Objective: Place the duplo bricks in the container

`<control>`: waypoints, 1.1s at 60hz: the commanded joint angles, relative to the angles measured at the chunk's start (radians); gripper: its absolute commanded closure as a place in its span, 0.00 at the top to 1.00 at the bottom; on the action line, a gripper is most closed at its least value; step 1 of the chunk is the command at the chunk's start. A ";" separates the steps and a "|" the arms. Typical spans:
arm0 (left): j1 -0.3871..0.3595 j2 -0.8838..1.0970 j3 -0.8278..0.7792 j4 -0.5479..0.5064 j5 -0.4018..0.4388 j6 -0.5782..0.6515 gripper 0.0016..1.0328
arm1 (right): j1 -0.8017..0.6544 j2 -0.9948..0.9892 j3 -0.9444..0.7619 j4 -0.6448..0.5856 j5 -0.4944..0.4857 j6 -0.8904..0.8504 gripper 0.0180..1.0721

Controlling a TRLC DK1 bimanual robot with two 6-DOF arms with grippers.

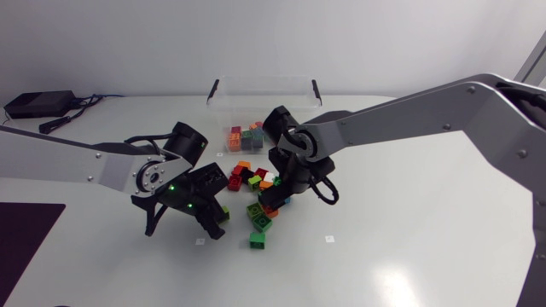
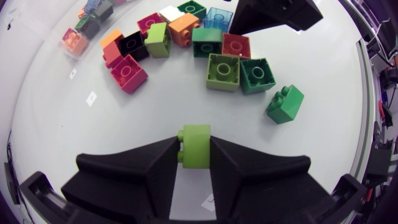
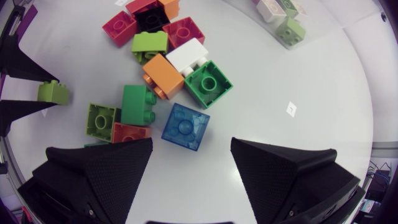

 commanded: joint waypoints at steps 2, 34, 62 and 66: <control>0.008 -0.028 -0.023 -0.007 -0.005 0.017 0.23 | 0.017 0.046 0.041 -0.024 0.019 0.036 0.86; 0.027 -0.170 0.014 -0.044 0.000 0.017 0.23 | -0.020 0.131 0.136 -0.099 0.039 0.079 0.60; 0.053 -0.223 0.165 -0.068 0.001 0.015 0.24 | -0.069 0.137 0.163 -0.113 0.018 0.079 0.27; 0.059 -0.214 0.204 -0.070 0.003 0.009 0.24 | -0.077 0.105 0.150 -0.113 0.019 0.076 0.27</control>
